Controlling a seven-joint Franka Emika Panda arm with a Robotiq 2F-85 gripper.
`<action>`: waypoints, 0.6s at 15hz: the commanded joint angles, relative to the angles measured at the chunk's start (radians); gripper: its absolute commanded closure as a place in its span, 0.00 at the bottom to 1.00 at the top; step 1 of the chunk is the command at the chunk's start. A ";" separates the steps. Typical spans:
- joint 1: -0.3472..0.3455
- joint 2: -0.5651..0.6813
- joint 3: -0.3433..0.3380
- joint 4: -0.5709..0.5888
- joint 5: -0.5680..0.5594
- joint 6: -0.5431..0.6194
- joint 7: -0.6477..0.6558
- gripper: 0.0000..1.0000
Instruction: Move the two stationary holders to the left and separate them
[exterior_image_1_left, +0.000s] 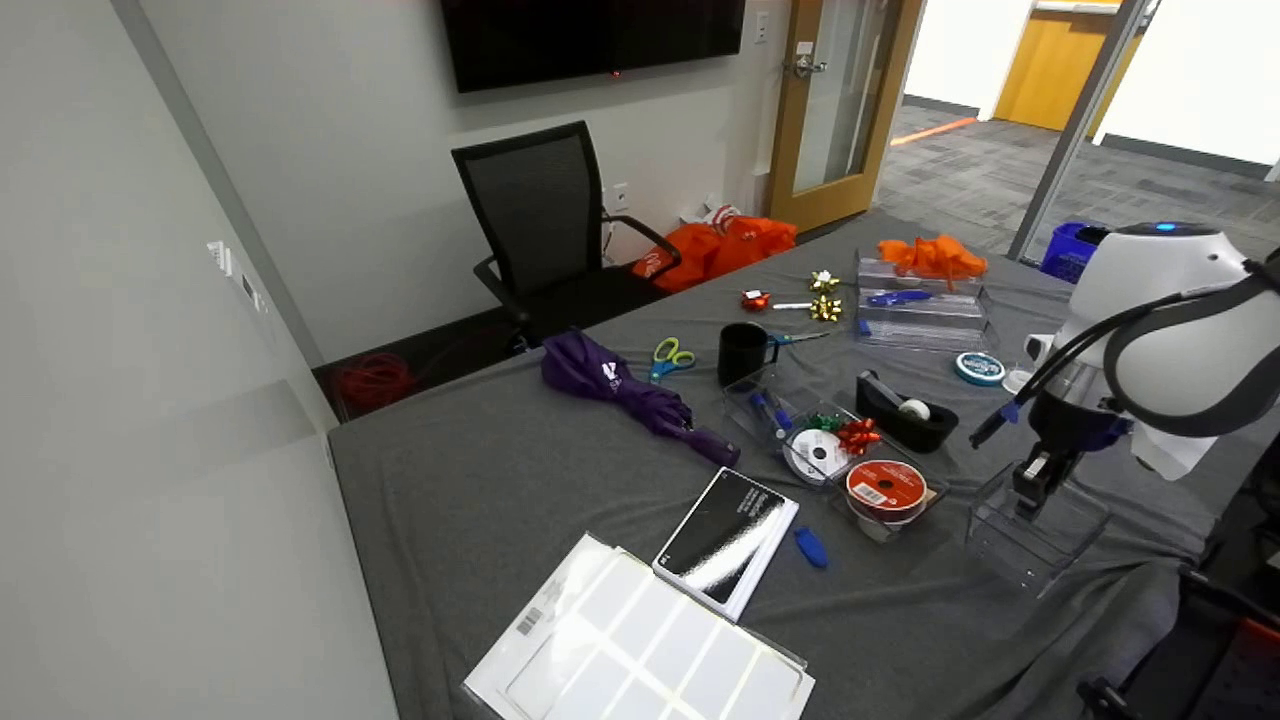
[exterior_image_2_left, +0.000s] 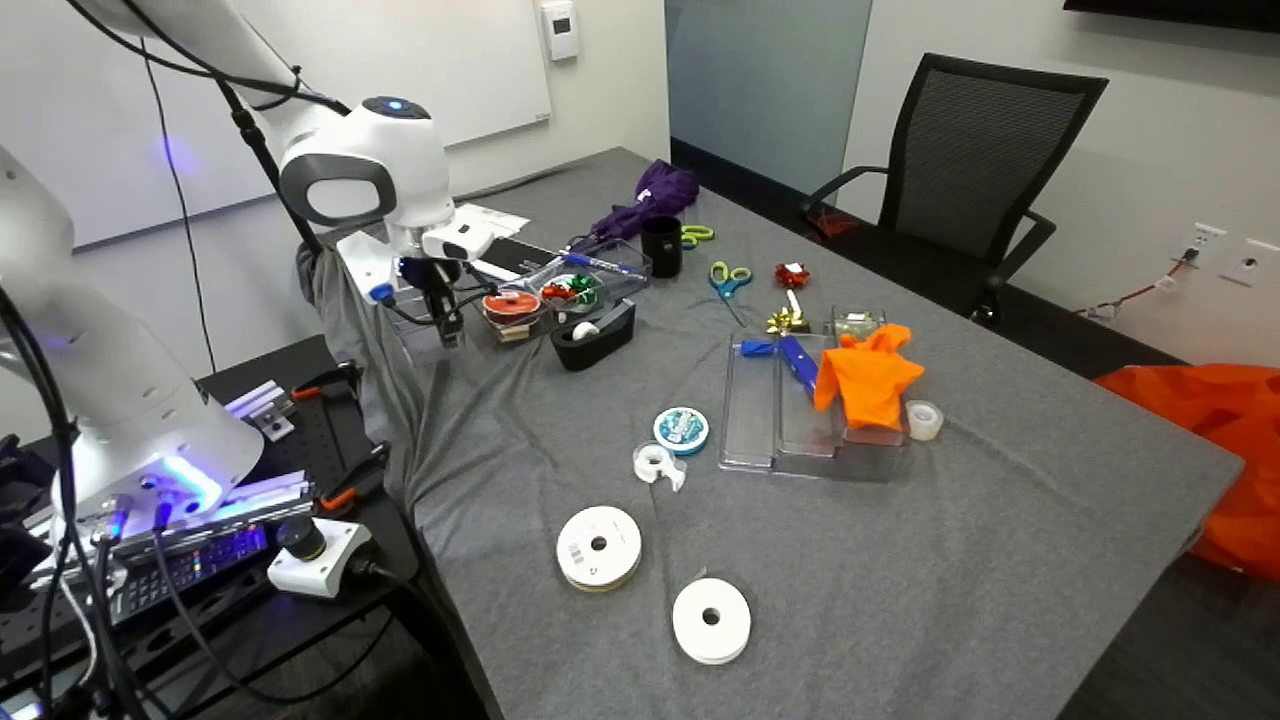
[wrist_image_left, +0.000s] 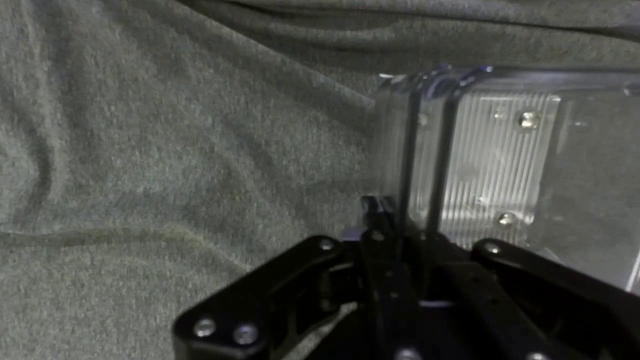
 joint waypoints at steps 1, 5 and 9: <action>0.006 0.110 0.040 0.014 0.000 0.139 0.066 0.99; 0.012 0.204 0.062 0.018 -0.035 0.316 0.139 0.99; 0.011 0.233 0.073 0.019 -0.071 0.378 0.147 0.69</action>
